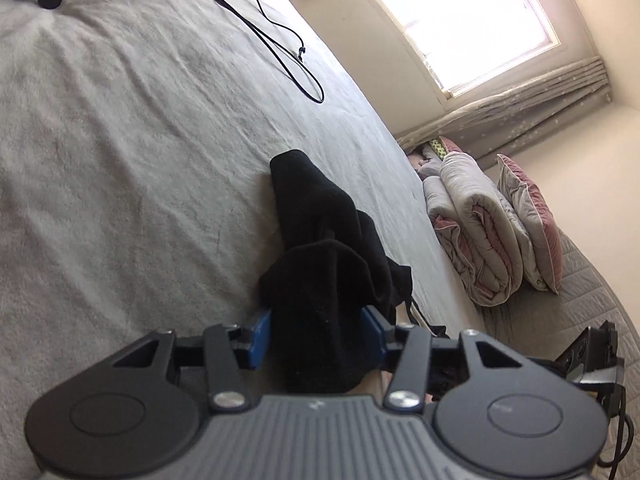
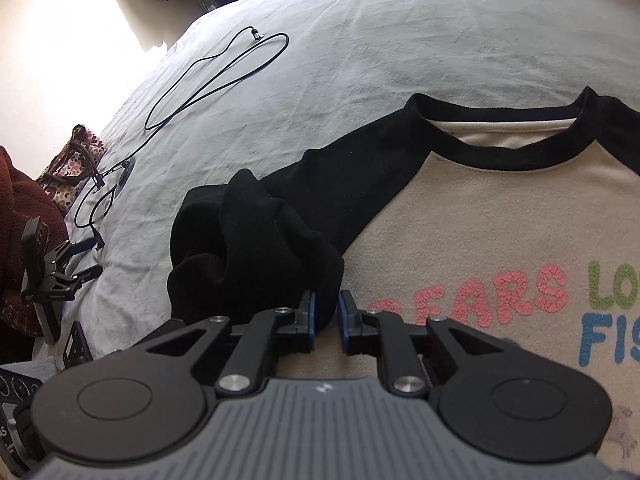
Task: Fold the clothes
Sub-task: 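Lift the black sleeve with the left gripper while the right gripper pinches the shoulder, then carry the black sleeve across the sweatshirt front with the left gripper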
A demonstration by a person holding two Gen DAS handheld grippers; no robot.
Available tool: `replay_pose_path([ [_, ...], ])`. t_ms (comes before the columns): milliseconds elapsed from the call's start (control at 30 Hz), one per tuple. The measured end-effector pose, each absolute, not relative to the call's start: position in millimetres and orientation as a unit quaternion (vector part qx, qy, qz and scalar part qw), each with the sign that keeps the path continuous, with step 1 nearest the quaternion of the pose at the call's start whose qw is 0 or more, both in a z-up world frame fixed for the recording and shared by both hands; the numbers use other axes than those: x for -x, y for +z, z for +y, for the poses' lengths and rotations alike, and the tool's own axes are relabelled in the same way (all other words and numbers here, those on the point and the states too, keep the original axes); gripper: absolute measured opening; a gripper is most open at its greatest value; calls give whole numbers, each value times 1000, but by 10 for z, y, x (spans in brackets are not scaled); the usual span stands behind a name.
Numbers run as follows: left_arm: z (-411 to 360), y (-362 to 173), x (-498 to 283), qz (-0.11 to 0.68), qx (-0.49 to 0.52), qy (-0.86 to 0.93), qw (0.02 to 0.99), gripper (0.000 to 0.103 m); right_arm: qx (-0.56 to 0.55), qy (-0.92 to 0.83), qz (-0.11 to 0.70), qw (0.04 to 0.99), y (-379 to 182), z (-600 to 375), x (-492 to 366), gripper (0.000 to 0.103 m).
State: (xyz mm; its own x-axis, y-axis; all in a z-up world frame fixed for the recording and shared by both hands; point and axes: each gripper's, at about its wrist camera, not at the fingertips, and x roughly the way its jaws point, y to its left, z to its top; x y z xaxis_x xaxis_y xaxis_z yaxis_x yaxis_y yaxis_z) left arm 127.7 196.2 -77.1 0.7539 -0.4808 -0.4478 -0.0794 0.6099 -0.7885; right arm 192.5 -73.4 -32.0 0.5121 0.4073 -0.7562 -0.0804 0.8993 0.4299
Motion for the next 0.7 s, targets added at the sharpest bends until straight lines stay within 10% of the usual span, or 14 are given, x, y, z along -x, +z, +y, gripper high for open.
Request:
replay_pose_path([
  [100, 1976, -815, -1258, 328, 451, -102, 824, 9, -170, 144, 472, 853, -309, -727, -1893, 18],
  [700, 1788, -240, -1066, 229, 340, -151, 900, 7, -219, 270, 440, 828, 262, -247, -1957, 50],
])
